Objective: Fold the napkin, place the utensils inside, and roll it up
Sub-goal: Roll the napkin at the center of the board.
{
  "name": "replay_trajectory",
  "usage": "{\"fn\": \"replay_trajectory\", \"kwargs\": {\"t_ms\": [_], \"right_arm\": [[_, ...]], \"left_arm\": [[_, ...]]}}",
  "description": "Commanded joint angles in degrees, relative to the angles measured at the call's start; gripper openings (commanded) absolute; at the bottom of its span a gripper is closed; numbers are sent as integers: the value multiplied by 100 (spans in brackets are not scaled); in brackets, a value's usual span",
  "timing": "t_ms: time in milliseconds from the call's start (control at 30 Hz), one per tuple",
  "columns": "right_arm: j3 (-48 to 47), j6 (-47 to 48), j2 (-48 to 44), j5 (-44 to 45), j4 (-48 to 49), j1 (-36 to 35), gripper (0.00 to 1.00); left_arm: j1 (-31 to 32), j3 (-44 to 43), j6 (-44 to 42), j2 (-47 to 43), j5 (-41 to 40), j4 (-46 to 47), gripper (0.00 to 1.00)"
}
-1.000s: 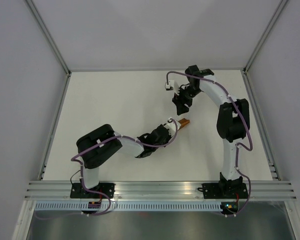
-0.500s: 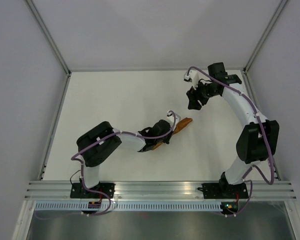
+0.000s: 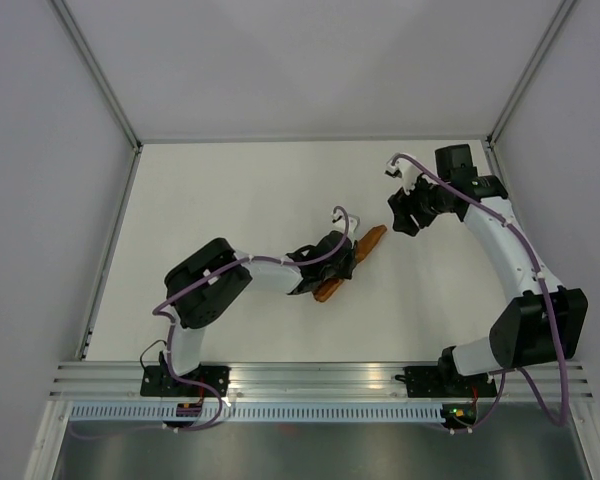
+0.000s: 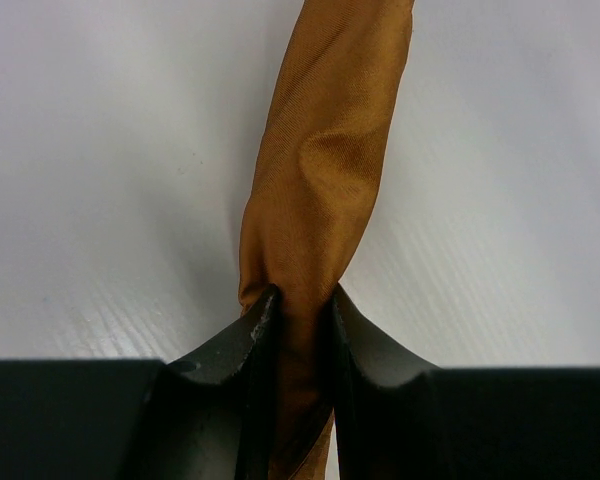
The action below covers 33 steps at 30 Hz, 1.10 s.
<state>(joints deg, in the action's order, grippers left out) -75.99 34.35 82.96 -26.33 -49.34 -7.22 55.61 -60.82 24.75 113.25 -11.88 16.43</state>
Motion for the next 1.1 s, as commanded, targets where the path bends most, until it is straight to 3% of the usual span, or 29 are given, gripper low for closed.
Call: {"fn": "replay_trajectory", "kwargs": {"t_ms": [0, 233, 433, 633, 1067], "right_arm": [[223, -384, -166, 461, 65, 28, 65], [602, -797, 158, 734, 530, 28, 63], [541, -1149, 1177, 892, 882, 19, 43], [436, -1422, 2152, 1121, 1181, -95, 30], [-434, -1695, 3182, 1780, 1164, -490, 28]], "left_arm": [[28, 97, 1074, 628, 160, -1590, 2], [28, -193, 1795, 865, 151, -1607, 2], [28, -457, 2051, 988, 212, -1809, 2], [28, -598, 2253, 1050, 160, -1915, 2], [28, -835, 2561, 1182, 203, -2056, 2]]}}
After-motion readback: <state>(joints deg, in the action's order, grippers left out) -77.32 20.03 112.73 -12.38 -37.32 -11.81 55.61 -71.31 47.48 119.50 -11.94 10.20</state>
